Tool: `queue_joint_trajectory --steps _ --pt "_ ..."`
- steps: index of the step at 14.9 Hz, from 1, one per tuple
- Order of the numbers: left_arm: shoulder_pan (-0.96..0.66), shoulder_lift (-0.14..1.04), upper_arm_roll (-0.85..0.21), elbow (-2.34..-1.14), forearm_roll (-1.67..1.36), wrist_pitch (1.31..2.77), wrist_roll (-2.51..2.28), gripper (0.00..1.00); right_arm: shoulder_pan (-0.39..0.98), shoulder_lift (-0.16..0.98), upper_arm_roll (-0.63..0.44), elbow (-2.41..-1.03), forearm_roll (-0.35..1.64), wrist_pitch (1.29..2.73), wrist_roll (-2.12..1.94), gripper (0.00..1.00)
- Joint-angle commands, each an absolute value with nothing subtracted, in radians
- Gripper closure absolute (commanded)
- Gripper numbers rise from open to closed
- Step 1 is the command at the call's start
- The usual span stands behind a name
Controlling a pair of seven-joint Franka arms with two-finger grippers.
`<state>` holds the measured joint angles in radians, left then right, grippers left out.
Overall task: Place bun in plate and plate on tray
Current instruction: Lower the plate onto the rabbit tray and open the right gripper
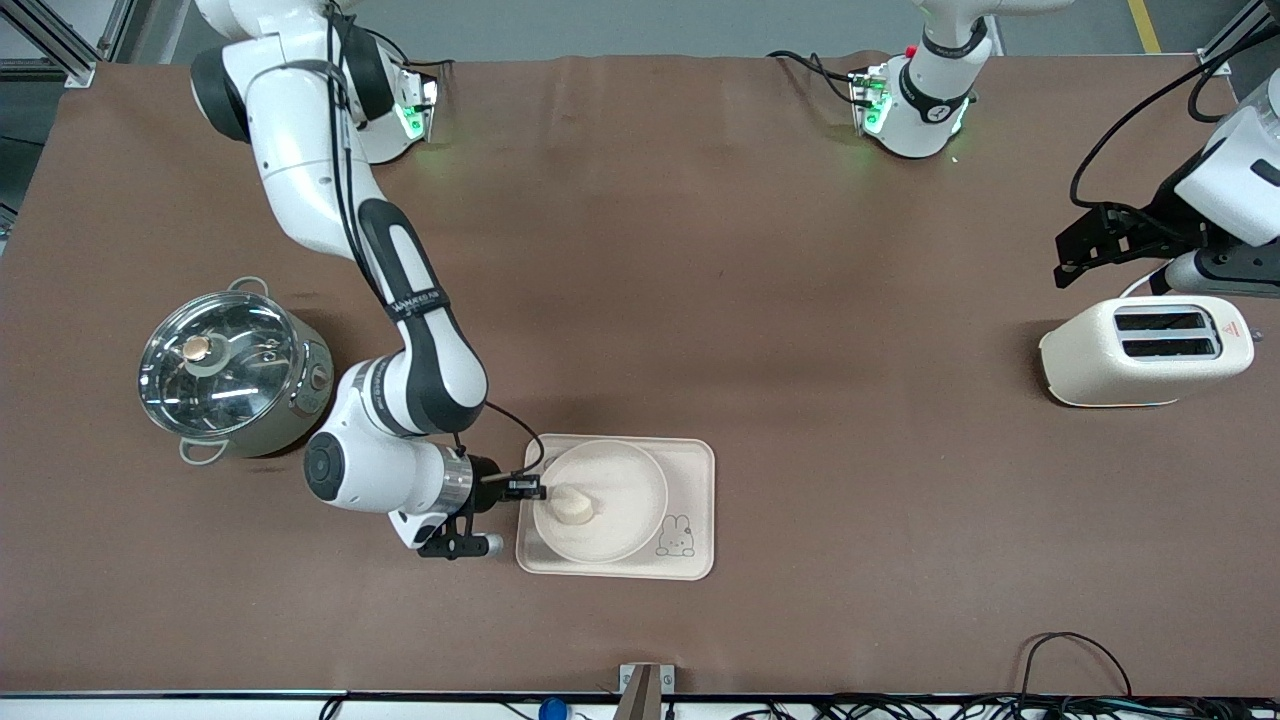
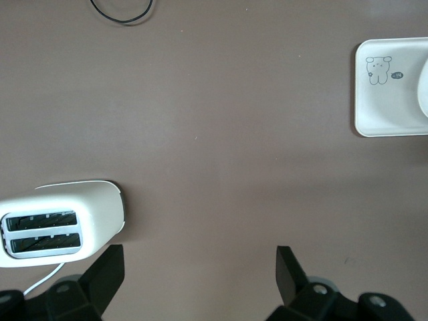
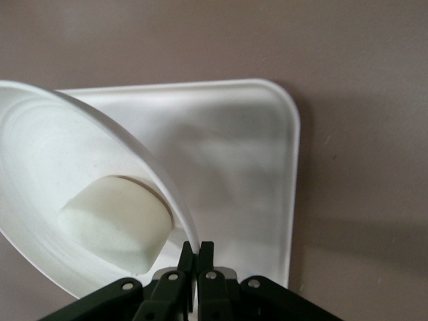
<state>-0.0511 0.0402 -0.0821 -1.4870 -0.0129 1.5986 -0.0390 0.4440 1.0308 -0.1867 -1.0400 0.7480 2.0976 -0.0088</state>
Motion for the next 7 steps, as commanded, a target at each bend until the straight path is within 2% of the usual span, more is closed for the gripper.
queue_joint_trajectory --steps 1,5,6,7 --pt "-0.049 0.041 -0.083 -1.468 0.003 1.577 -0.021 0.0 0.429 1.088 -0.173 -0.98 0.764 2.115 0.008 0.99" --pt "-0.049 0.041 -0.083 -1.47 0.002 1.575 -0.025 0.0 0.437 1.089 -0.17 -0.994 0.764 2.1 0.008 0.96" --pt "-0.049 0.041 -0.083 -1.47 0.002 1.575 -0.025 0.0 0.437 1.088 -0.17 -0.994 0.767 2.094 0.008 0.93" --pt "-0.049 0.041 -0.083 -1.47 0.002 1.577 -0.025 0.0 0.44 1.088 -0.17 -0.994 0.769 2.074 0.008 0.84"
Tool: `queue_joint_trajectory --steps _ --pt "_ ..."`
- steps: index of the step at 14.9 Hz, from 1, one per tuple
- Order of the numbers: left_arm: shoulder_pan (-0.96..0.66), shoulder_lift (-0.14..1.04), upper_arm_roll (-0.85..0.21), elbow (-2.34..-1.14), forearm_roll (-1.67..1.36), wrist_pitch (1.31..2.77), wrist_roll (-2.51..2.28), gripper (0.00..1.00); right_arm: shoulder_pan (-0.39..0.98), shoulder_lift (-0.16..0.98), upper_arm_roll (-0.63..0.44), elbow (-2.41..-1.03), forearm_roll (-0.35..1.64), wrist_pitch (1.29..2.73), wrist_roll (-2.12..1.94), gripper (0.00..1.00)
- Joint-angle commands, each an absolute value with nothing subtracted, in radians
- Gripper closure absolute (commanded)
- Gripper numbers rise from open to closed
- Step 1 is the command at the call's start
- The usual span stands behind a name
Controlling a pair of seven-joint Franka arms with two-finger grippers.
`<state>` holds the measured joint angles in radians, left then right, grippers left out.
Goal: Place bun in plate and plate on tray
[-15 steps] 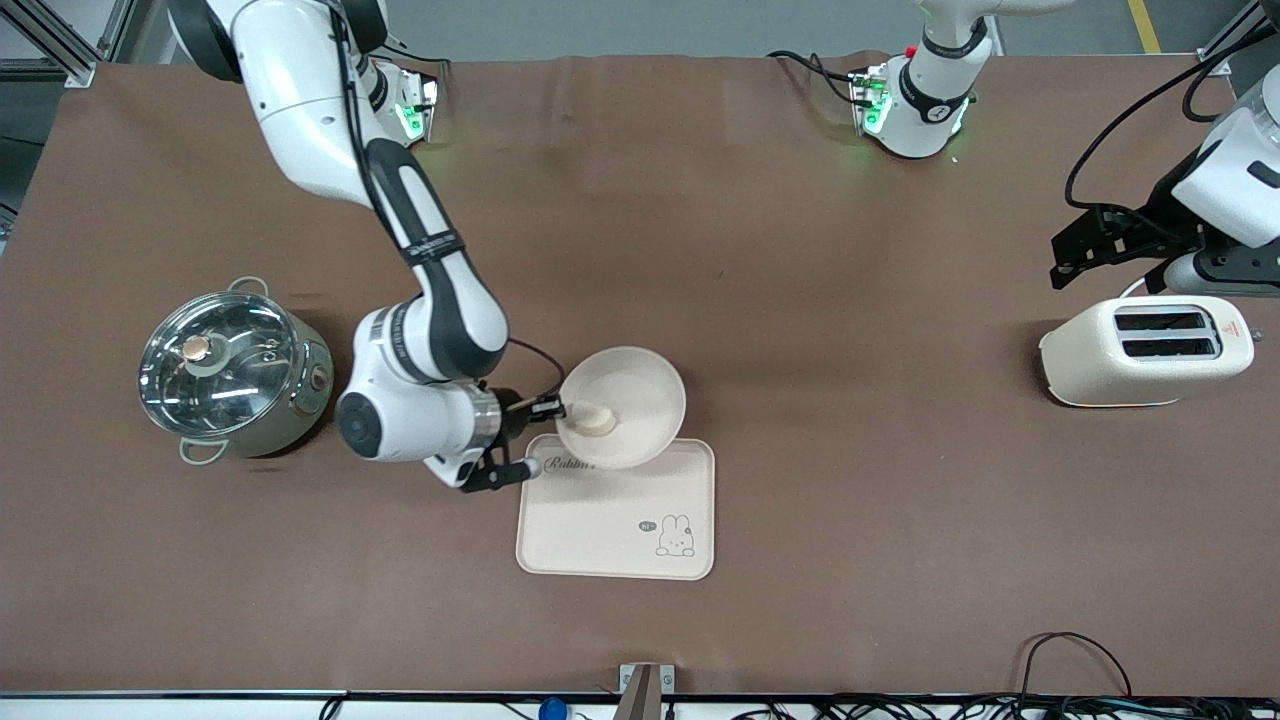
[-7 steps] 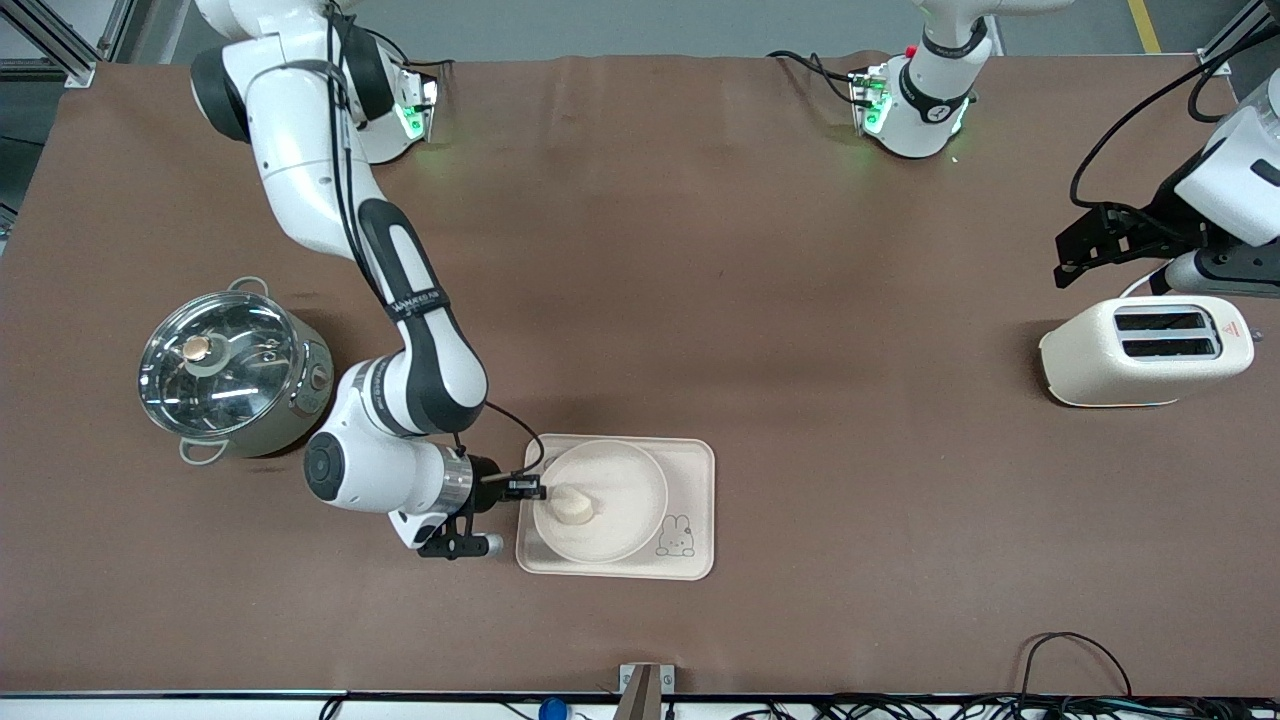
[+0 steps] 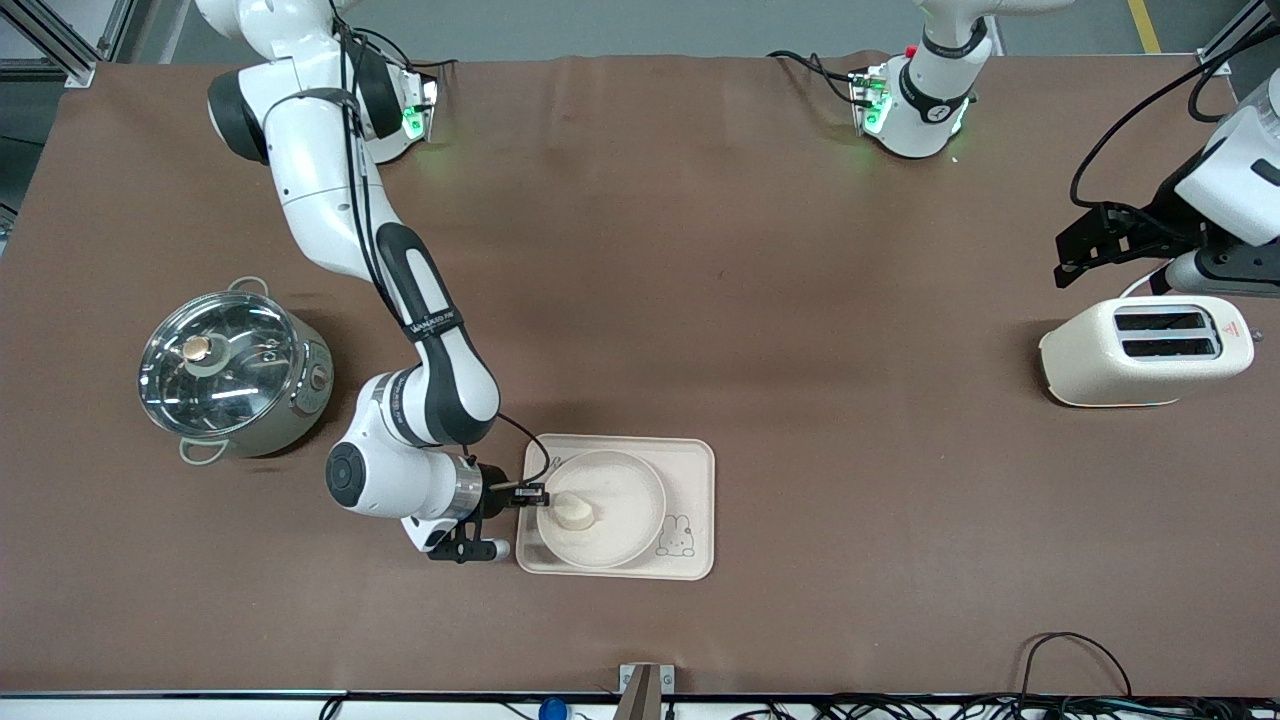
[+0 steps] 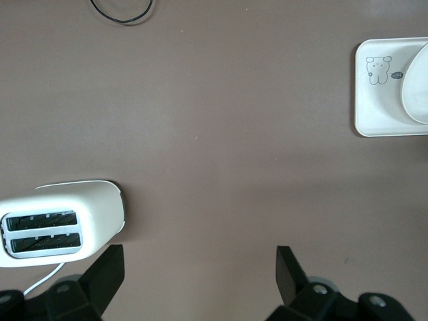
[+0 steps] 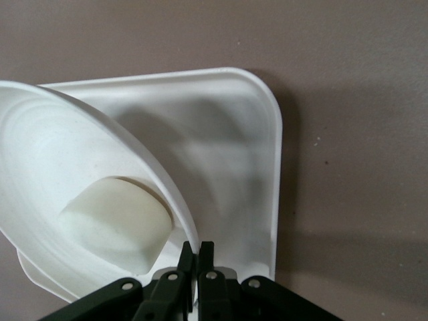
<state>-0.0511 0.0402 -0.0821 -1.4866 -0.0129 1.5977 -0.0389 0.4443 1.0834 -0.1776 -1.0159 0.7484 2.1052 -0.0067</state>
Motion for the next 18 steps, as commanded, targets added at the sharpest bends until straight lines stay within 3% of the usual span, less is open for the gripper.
queue_joint_trajectory --steps 1,3,6,7,8,13,18 --pt "-0.049 0.041 -0.083 -1.47 0.002 1.575 -0.025 0.0 0.44 1.086 -0.17 -0.994 0.767 2.06 0.008 0.72" --pt "-0.049 0.041 -0.083 -1.47 0.002 1.575 -0.025 0.0 0.446 1.075 -0.17 -0.994 0.759 2.042 0.011 0.46" --pt "-0.049 0.041 -0.083 -1.468 0.002 1.575 -0.025 0.0 0.453 1.04 -0.175 -0.994 0.682 1.988 0.012 0.29" --pt "-0.049 0.041 -0.081 -1.47 0.002 1.575 -0.026 0.0 0.449 1.014 -0.175 -0.994 0.623 1.967 0.011 0.04" --pt "-0.049 0.041 -0.081 -1.47 0.002 1.575 -0.026 0.0 0.446 0.984 -0.175 -0.994 0.559 1.939 0.008 0.0" --pt "-0.049 0.041 -0.081 -1.47 0.002 1.575 -0.035 0.0 0.433 0.878 -0.186 -0.994 0.284 1.849 0.006 0.0" --pt "-0.051 0.04 -0.087 -1.471 0.063 1.574 -0.047 0.0 0.428 0.666 -0.32 -1.05 0.264 1.675 0.002 0.0"
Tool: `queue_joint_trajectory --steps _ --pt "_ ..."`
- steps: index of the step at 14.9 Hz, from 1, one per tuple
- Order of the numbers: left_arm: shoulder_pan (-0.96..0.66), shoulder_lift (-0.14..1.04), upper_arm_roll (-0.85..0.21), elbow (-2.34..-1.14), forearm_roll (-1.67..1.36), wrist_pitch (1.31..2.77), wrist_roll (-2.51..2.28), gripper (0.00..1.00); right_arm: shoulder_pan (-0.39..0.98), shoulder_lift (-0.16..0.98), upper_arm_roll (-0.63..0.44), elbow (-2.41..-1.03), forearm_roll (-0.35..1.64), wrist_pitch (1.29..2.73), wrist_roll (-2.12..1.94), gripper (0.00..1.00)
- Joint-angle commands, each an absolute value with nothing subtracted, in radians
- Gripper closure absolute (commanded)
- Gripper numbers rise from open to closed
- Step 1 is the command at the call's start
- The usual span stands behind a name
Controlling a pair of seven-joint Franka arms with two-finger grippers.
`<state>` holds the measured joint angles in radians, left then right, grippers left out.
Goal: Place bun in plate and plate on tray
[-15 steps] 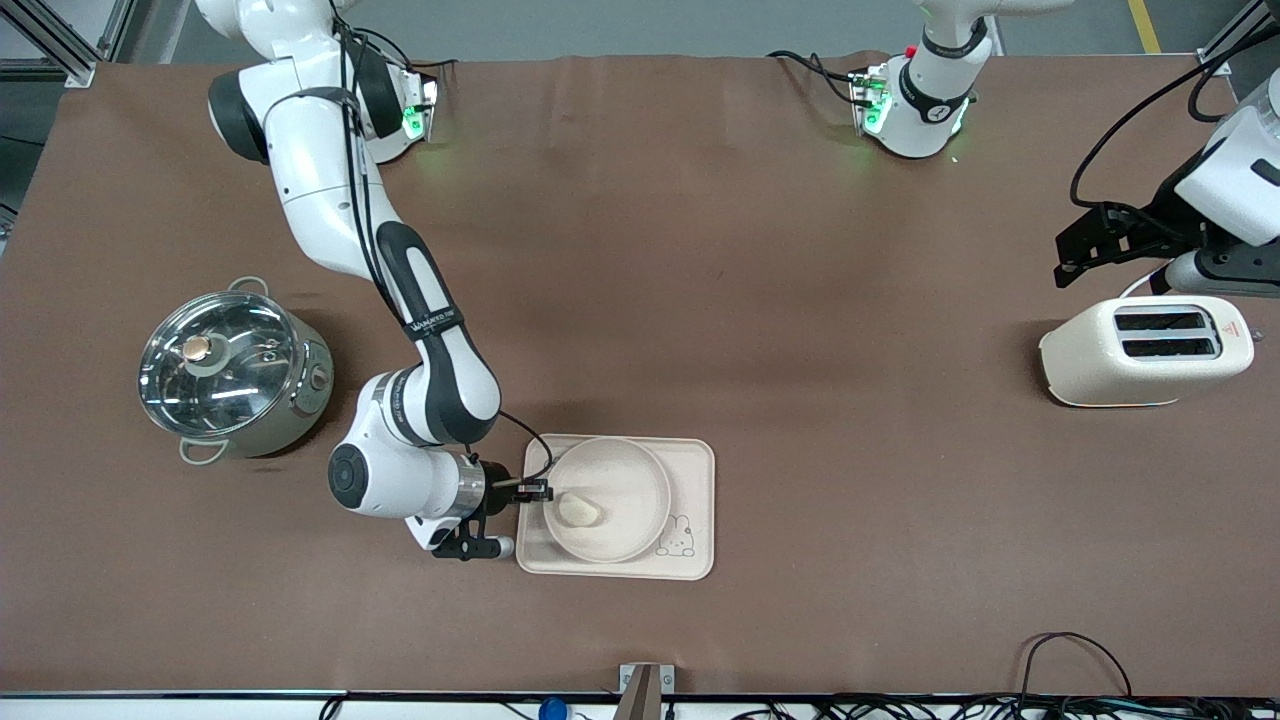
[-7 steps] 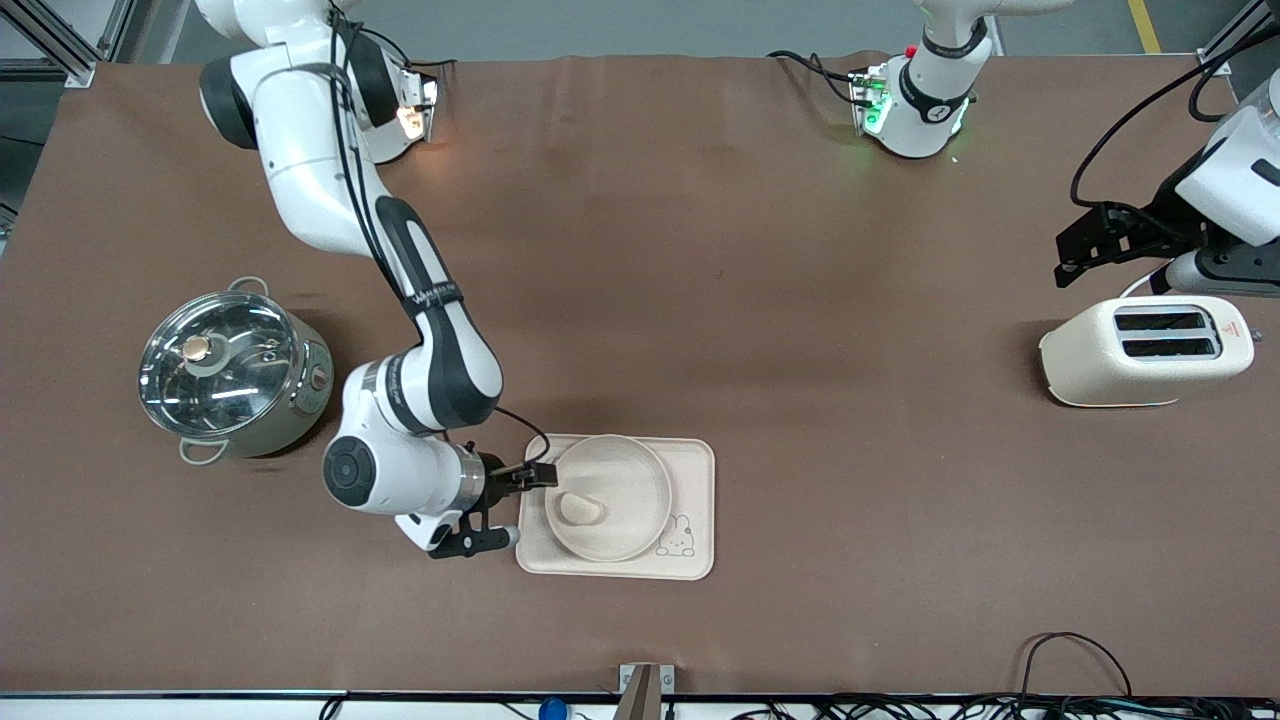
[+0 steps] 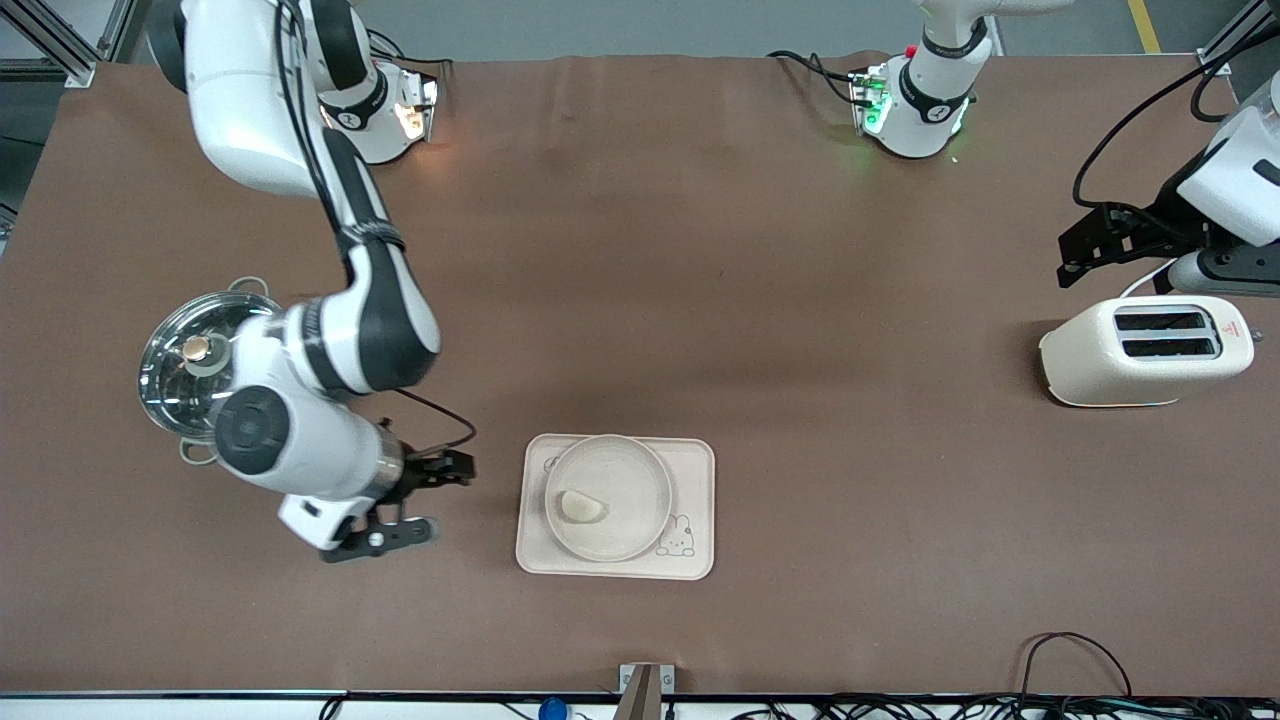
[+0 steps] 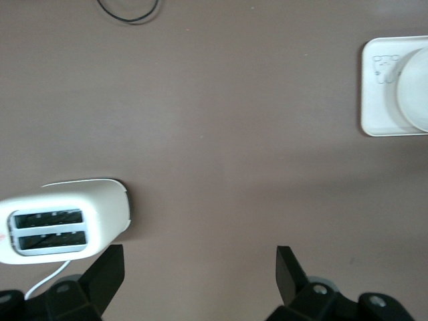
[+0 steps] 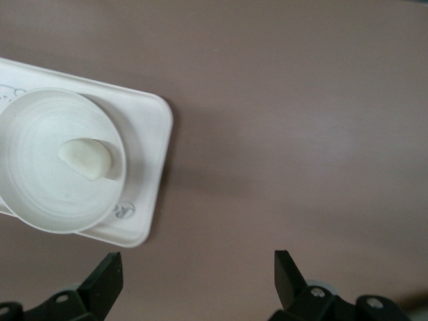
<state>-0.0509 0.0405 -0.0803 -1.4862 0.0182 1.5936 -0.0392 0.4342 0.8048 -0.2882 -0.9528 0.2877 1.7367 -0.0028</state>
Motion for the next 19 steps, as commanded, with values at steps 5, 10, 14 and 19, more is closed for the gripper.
queue_joint_trajectory --steps 5,10,14,19 --pt "-0.049 0.038 -0.089 -1.474 0.051 1.548 -0.064 0.0 0.31 0.306 -0.313 -1.351 0.232 1.677 0.002 0.0" --pt "-0.049 0.038 -0.089 -1.471 0.051 1.548 -0.06 0.0 0.192 -0.059 -0.224 -1.667 0.064 1.664 0.008 0.0" --pt "-0.049 0.038 -0.089 -1.471 0.051 1.548 -0.057 0.0 0.163 -0.162 -0.219 -1.727 -0.004 1.592 0.002 0.0" --pt "-0.048 0.038 -0.087 -1.471 0.052 1.548 -0.055 0.0 0.106 -0.17 -0.164 -1.729 -0.017 1.582 0.002 0.0"
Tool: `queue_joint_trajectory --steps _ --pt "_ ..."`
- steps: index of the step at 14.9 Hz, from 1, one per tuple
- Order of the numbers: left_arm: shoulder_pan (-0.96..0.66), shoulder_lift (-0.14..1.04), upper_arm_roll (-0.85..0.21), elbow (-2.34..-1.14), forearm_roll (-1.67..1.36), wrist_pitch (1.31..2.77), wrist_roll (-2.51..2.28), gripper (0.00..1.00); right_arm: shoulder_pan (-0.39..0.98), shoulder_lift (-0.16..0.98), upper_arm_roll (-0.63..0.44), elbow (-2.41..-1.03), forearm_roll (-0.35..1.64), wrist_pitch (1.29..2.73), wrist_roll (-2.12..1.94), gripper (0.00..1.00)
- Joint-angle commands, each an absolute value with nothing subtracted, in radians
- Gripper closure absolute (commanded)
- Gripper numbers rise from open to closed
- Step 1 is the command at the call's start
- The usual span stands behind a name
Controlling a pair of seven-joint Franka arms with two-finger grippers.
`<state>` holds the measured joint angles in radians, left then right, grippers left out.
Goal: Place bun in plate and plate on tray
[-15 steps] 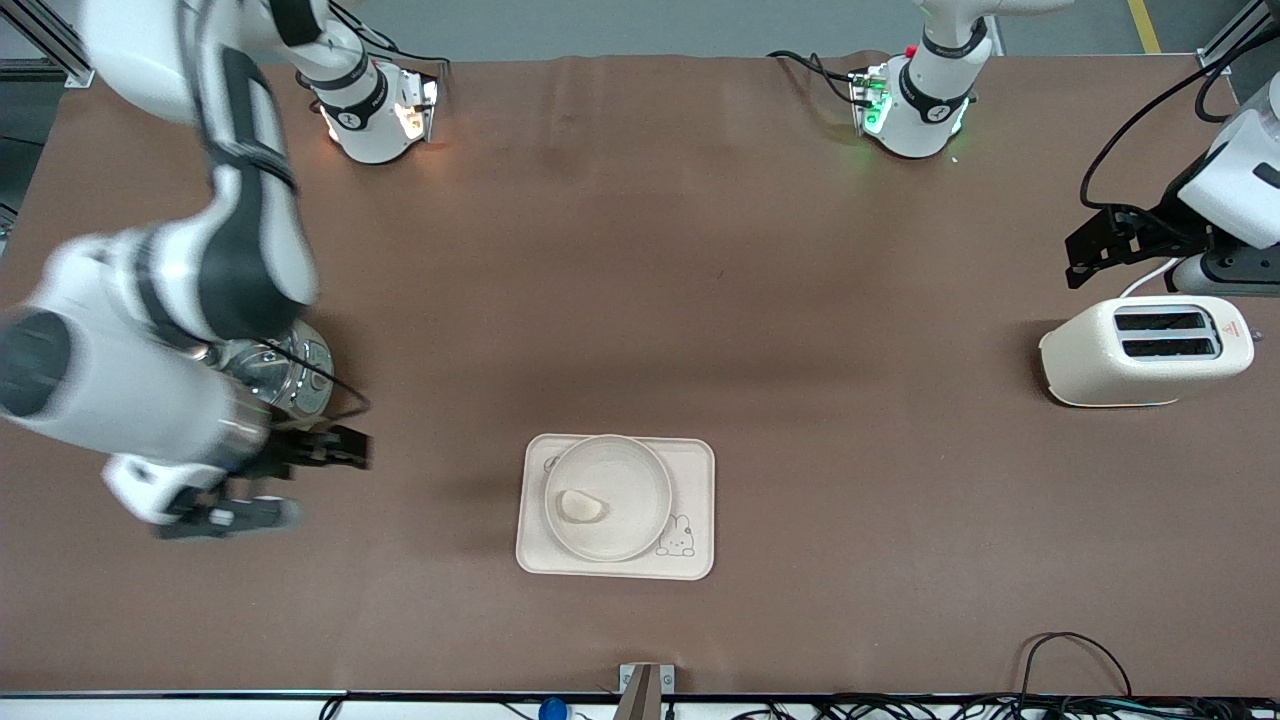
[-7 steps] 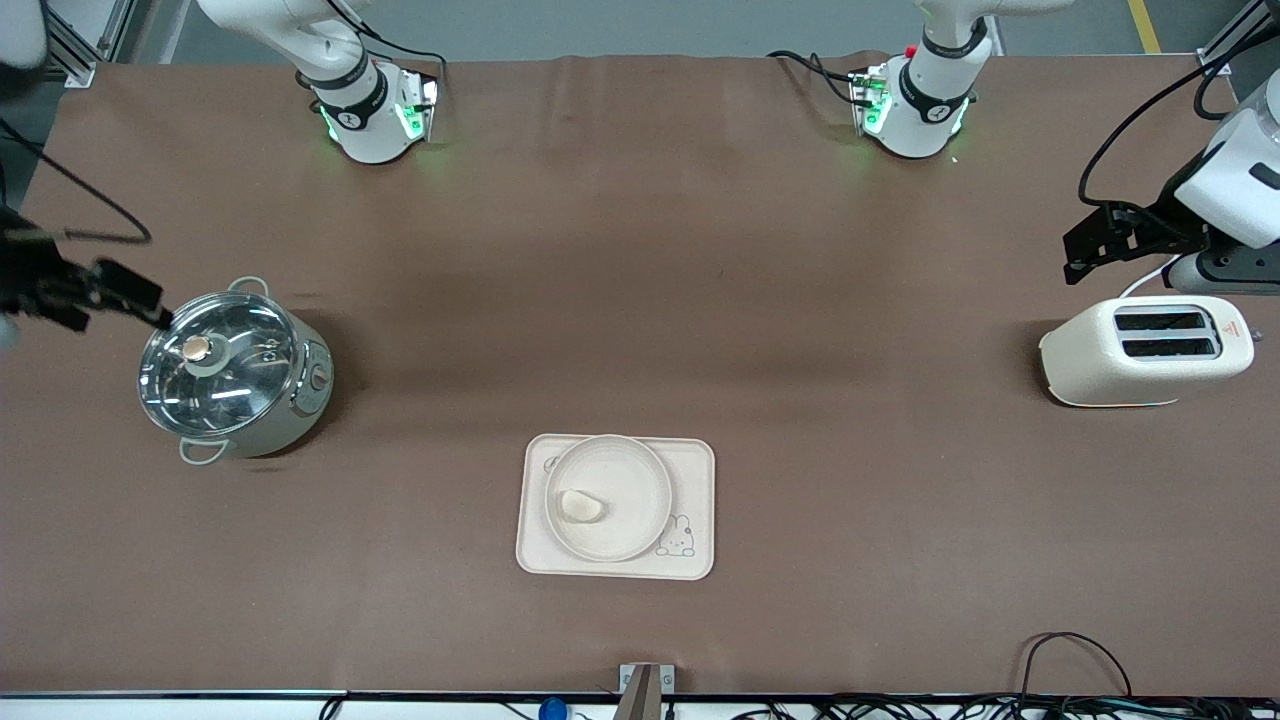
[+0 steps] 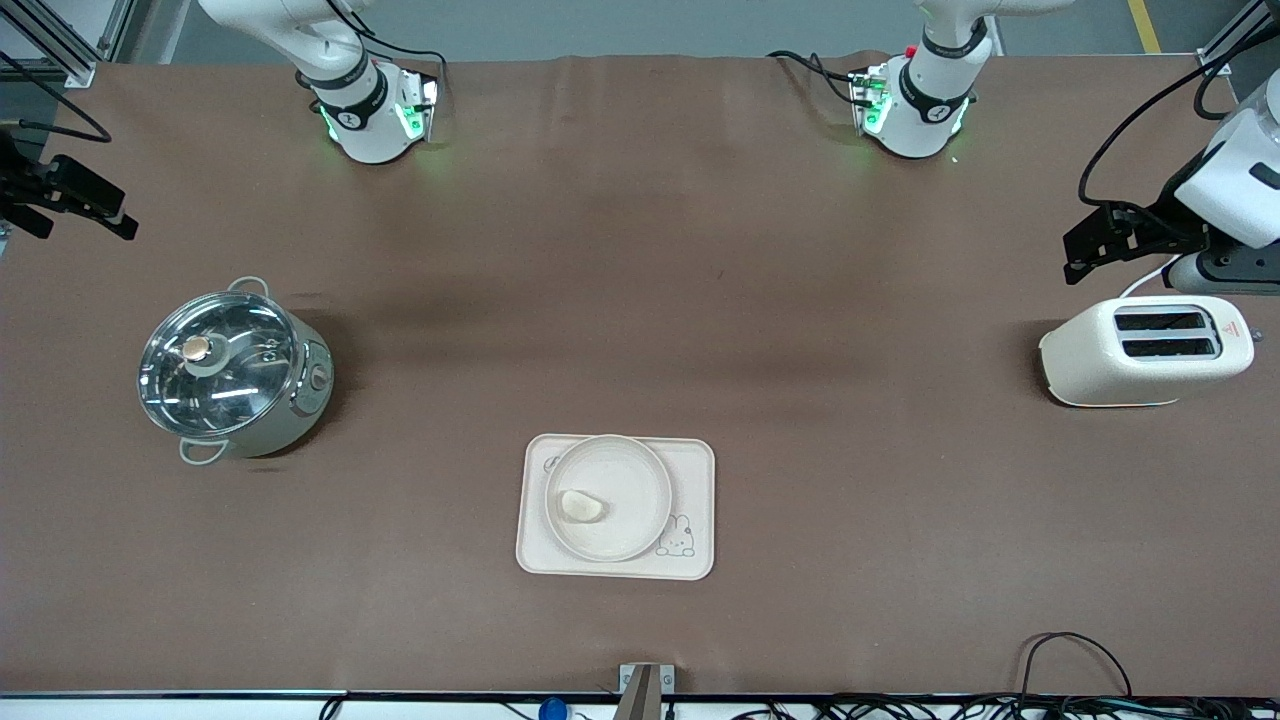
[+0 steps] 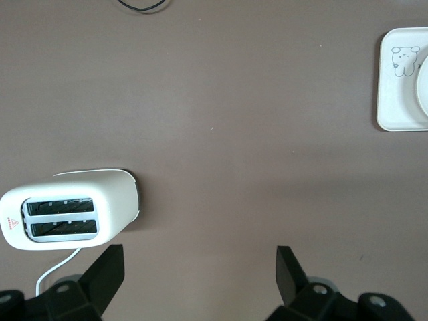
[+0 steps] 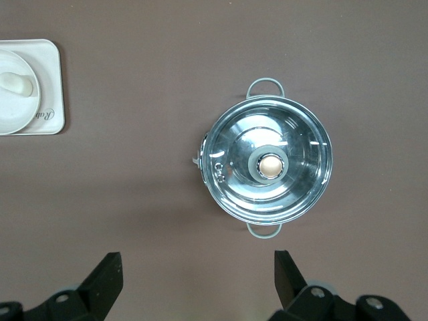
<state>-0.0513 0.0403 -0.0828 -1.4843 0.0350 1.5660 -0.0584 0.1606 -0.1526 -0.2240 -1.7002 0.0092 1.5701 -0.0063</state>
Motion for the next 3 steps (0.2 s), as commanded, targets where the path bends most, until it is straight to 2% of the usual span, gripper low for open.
queue_joint_trajectory --steps 1,3 --pt "-0.048 0.04 -0.087 -1.47 0.052 1.548 -0.057 0.0 0.098 -0.169 -0.15 -1.727 -0.02 1.58 0.002 0.0" --pt "-0.048 0.043 -0.086 -1.467 0.052 1.548 -0.069 0.0 0.091 -0.169 -0.141 -1.726 -0.021 1.572 0.002 0.0"
